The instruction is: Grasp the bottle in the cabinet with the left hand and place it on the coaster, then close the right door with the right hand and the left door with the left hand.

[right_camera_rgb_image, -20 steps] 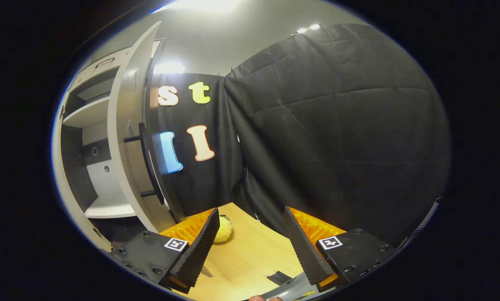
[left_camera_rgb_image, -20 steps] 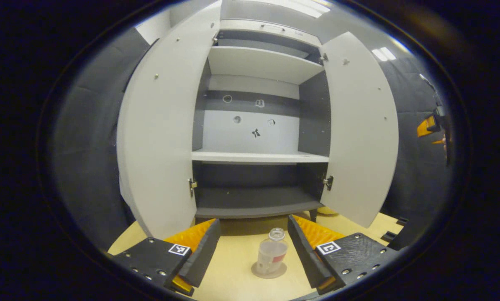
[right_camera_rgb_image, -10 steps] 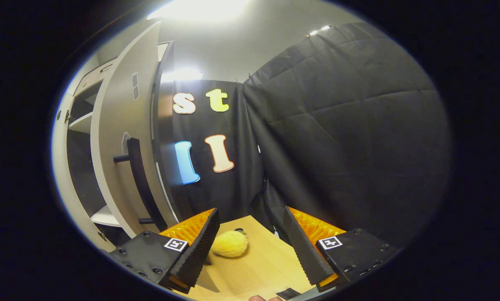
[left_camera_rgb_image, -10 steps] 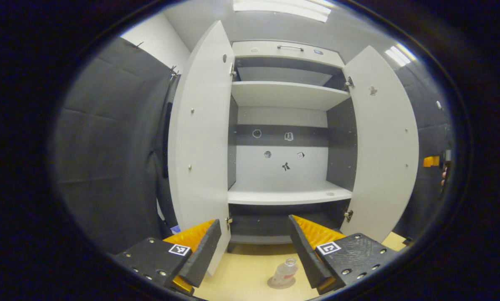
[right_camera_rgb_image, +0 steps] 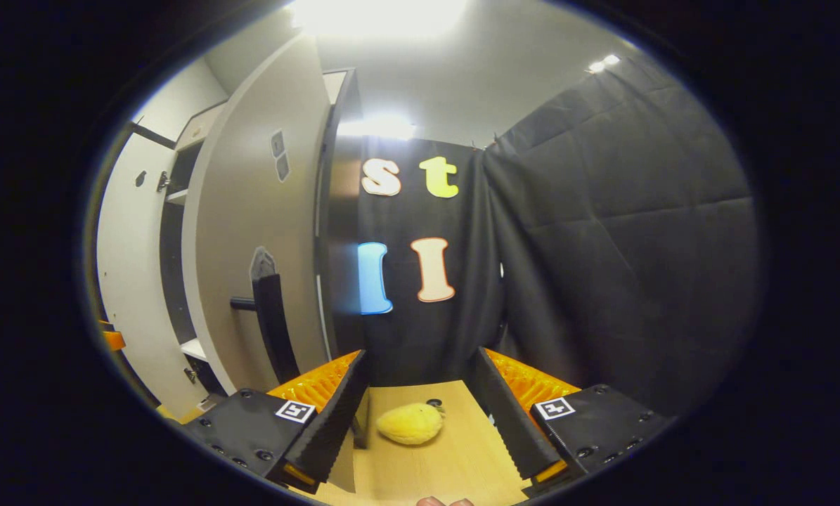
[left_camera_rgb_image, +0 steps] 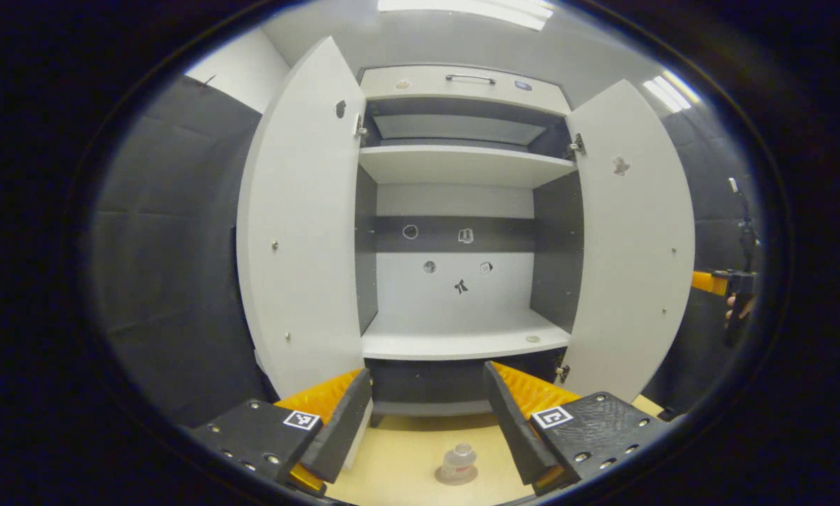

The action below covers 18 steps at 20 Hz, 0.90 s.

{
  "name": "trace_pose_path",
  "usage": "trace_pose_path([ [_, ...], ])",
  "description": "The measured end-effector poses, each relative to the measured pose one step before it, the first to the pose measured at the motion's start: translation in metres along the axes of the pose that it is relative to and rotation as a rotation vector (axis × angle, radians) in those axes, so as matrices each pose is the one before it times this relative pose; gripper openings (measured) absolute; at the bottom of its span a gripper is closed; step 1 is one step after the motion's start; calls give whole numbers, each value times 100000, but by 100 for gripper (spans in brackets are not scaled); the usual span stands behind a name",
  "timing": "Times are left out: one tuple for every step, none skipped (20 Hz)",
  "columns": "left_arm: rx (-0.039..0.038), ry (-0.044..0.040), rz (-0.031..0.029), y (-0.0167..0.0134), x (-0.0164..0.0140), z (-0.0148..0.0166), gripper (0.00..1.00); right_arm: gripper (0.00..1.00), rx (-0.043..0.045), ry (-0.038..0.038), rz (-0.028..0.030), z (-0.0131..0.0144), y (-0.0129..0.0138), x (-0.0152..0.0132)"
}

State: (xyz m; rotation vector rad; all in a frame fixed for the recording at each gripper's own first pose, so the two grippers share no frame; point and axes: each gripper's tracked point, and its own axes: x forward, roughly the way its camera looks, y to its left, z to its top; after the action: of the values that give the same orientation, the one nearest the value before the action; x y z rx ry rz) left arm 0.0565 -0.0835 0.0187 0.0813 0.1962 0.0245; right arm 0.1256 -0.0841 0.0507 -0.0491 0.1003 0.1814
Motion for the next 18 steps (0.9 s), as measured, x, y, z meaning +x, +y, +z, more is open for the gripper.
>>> trace_pose_path([
  [-1728, -32, 127, -222, -178, 424, 93, 98, -416, -185, 3817, 471, 541, 374],
  [-1787, -316, 323, -198, -162, 329, 93, 98, -765, -103, 3735, 305, 450, 269],
  [-1553, -522, 975, -67, -152, 411, 93, 98, -812, -22, 3399, 274, 467, 339],
  [-1196, -652, 1465, 110, -108, 209, 93, 98, -497, 41, 2683, 166, 232, 525],
  [-586, -781, 1653, 51, -125, 234, 93, 98, -230, -95, 1098, 159, -51, 334],
  [-188, 156, 1579, 44, -447, -124, 96, 98, 151, 721, 1910, 36, 250, 408],
  [283, 494, 896, -79, -249, -242, 99, 98, 664, 1587, 2088, -169, 395, 238],
  [777, -20, 104, -235, -274, -73, 99, 98, 720, 1129, 1255, -75, 90, 94],
  [1003, -329, -214, -228, -244, 24, 93, 98, -139, 341, 729, 79, -62, 39],
  [978, -281, -241, -143, -209, -147, 93, 97, -103, 189, 220, 51, 47, -107],
  [224, 14, 40, -143, -25, -314, 93, 97, 234, 545, 60, -74, 47, -75],
  [-339, 331, -154, 63, 53, -369, 87, 97, 661, 735, -332, -182, 111, 14],
  [-700, 415, -590, -2, 151, -191, 99, 97, 269, 481, -674, 15, 123, 47],
  [-932, 420, -911, 25, 254, -377, 93, 97, -401, 35, -419, 56, 201, -8],
  [-489, 130, -429, 149, 161, -161, 93, 97, -301, 126, -365, 85, 348, -127],
  [-312, 40, -395, 298, 190, -86, 93, 97, 235, 421, -95, -115, 659, 64],
  [-269, -73, -519, 256, 175, -24, 93, 97, 614, 360, 121, -88, 713, -7],
  [-300, -95, -692, 219, 111, -29, 93, 97, 501, 145, 143, -2, 707, -58],
])
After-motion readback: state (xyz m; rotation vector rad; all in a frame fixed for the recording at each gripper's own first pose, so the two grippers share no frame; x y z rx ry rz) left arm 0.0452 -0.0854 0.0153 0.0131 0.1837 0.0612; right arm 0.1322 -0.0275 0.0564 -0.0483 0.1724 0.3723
